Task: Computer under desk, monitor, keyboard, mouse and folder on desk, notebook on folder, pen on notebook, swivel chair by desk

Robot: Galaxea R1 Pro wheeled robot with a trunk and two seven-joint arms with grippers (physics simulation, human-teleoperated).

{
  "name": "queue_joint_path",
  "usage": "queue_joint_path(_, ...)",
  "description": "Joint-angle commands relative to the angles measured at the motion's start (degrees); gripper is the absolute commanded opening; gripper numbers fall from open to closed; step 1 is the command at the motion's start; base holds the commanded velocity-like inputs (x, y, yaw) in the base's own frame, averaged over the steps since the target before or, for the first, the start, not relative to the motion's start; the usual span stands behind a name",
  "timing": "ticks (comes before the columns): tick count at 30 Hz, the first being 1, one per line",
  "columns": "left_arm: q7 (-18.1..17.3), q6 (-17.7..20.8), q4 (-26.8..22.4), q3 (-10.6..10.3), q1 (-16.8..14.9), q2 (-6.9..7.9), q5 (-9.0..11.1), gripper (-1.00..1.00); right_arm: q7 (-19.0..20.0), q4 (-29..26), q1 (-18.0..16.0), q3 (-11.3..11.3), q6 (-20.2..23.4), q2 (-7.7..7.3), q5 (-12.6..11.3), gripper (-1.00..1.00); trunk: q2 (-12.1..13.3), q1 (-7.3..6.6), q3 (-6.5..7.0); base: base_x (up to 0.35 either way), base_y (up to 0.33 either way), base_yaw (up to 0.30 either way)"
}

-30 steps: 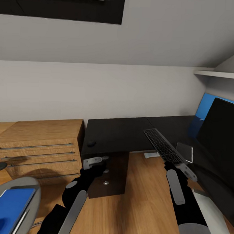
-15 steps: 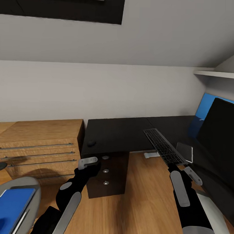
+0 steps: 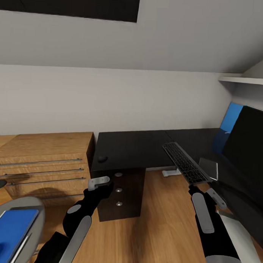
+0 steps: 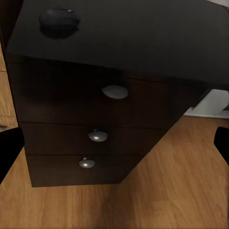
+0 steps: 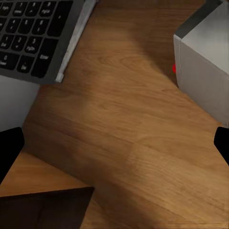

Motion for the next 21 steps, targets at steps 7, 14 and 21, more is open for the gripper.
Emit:
queue_joint_path(7, 0.58, 0.11, -0.02, -0.07, -0.05, -0.02, 0.65, 1.00, -0.13, -0.05, 0.03, -0.13, 0.25, 0.04, -0.41, 1.00, -2.86, 1.54, -1.32, 0.000, 0.000, 0.000)
queue_joint_path(14, 0.59, 0.11, 0.26, -0.16, -0.05, -0.04, 0.73, 1.00, -0.12, 0.11, 0.04, -0.21, 0.12, 0.04, -0.37, 1.00, -5.66, 3.08, -2.58, 0.000, 0.000, 0.000)
queue_joint_path(21, 0.58, 0.11, 0.35, -0.22, -0.05, -0.04, 0.74, 1.00, -0.07, 0.36, 0.05, -0.27, 0.11, 0.04, -0.49, 1.00, -8.47, 4.62, -3.83, 0.000, 0.000, 0.000)
